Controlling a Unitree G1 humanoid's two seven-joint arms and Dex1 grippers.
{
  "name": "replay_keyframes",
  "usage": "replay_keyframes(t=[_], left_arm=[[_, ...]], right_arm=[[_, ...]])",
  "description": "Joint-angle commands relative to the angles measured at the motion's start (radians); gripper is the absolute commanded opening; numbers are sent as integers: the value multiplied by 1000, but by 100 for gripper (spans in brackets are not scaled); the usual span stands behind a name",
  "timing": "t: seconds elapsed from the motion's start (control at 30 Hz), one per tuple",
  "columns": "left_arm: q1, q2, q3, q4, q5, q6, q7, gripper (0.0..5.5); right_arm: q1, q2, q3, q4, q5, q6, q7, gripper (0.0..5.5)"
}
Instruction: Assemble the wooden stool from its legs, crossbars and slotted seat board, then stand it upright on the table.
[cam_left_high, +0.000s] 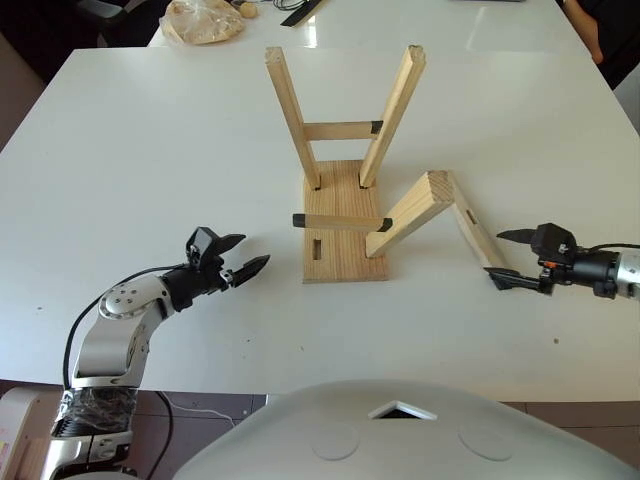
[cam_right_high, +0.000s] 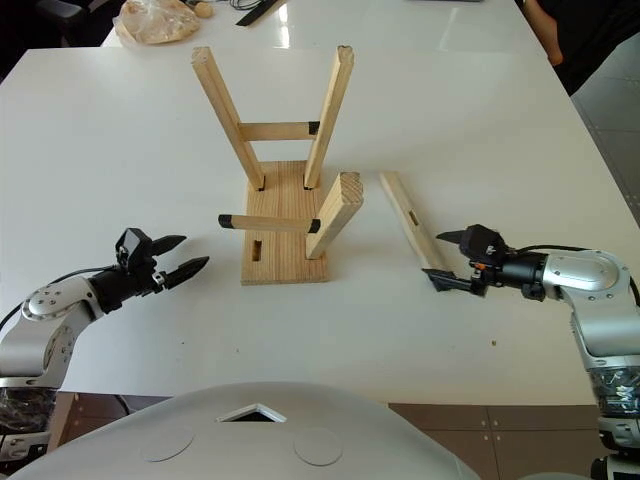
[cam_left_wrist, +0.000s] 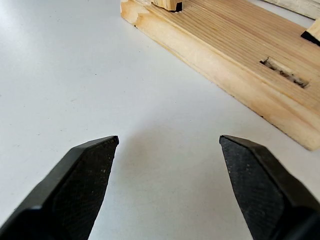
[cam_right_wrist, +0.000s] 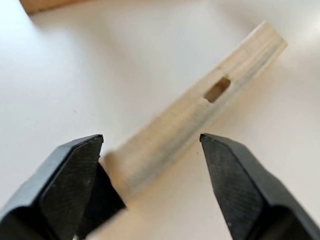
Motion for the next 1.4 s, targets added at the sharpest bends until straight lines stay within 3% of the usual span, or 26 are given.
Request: replay_keyframes(t=[0.03, 0.53, 0.87, 0.97, 1.1, 1.23, 1.4], left_arm=[[2, 0, -1, 11, 16, -6, 11, 376], [-33, 17, 1, 23, 17, 12, -1, 376], [-128, -1, 100, 24, -58, 80, 67, 376], [-205, 11, 150, 18, -68, 169, 156, 376], [-357, 52, 226, -257, -264, 385, 225, 376], [-528, 57, 275, -479, -701, 486, 274, 376], [-612, 48, 175, -534, -910, 539, 351, 358]], right_arm=[[23, 14, 59, 86, -77, -76, -23, 357], [22, 115, 84, 76, 33, 20, -60, 357], [24, 112, 85, 199, 38, 4, -49, 215], [18, 118, 68, 198, 57, 0, -58, 209], [-44, 148, -85, 12, 347, 224, -73, 209], [-161, 152, -256, -220, 721, 475, -173, 207], [-284, 112, -345, -422, 1097, 605, -282, 207]])
